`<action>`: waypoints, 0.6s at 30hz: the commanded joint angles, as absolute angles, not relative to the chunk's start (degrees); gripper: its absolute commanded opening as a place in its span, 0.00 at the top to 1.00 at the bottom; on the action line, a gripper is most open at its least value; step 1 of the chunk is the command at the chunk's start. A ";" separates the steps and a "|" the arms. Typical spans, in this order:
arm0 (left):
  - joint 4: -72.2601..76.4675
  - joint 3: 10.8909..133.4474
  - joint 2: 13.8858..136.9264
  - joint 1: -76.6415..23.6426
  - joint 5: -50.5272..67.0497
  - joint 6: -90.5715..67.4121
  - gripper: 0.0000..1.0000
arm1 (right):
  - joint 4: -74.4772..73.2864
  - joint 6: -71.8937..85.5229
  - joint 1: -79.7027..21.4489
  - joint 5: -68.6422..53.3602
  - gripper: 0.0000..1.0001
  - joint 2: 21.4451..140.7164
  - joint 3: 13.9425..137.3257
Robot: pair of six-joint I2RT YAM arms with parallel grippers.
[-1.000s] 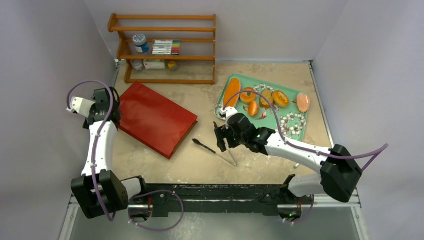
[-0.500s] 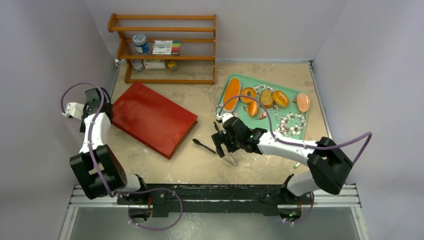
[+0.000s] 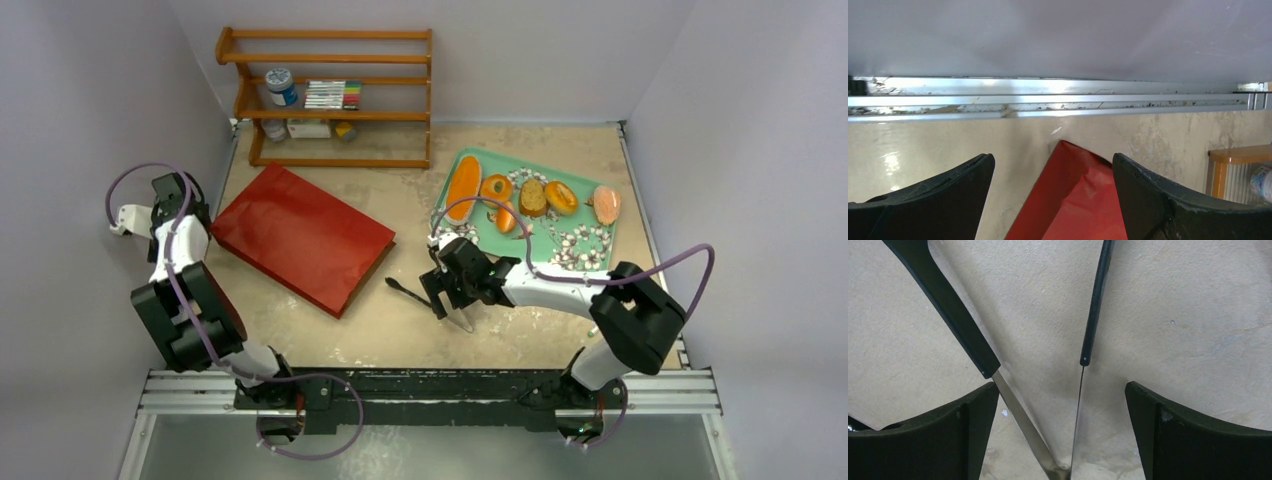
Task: Take the fake bread out of the paper bag
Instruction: Pick up the clamp from the center of the board.
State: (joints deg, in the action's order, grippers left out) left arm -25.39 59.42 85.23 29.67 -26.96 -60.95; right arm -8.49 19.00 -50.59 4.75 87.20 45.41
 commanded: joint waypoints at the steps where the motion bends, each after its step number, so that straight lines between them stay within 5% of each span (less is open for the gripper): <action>1: -21.96 64.32 88.76 30.40 -26.77 -59.94 0.12 | -5.14 18.72 -51.11 3.75 0.03 89.54 47.21; 18: -17.48 69.53 99.49 31.08 -27.08 -61.49 0.11 | -3.18 19.57 -53.20 2.97 0.28 93.16 47.28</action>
State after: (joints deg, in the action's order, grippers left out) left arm -21.43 66.17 97.34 29.65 -27.07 -61.41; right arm -1.61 18.87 -51.44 4.89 92.31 47.31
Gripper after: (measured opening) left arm 0.891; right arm 0.753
